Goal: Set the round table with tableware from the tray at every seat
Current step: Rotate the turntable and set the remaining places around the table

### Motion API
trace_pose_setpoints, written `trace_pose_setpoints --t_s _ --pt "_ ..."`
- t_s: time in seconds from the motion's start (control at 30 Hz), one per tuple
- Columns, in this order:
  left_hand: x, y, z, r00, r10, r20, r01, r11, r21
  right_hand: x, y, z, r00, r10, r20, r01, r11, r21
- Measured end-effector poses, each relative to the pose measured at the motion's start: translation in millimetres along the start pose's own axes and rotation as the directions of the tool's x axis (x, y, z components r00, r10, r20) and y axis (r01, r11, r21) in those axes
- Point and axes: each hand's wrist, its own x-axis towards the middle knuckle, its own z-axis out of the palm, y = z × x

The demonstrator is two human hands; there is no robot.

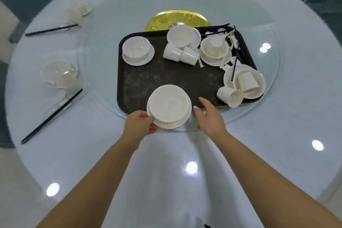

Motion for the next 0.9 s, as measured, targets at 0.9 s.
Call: trace_pose_setpoints --t_s 0.9 --pt "-36.8 -149.3 -91.8 0.930 -0.268 -0.253 0.218 0.953 -0.208 5.1 3.2 40.5 0.946 0.045 0.321 0.157 0.803 -0.575"
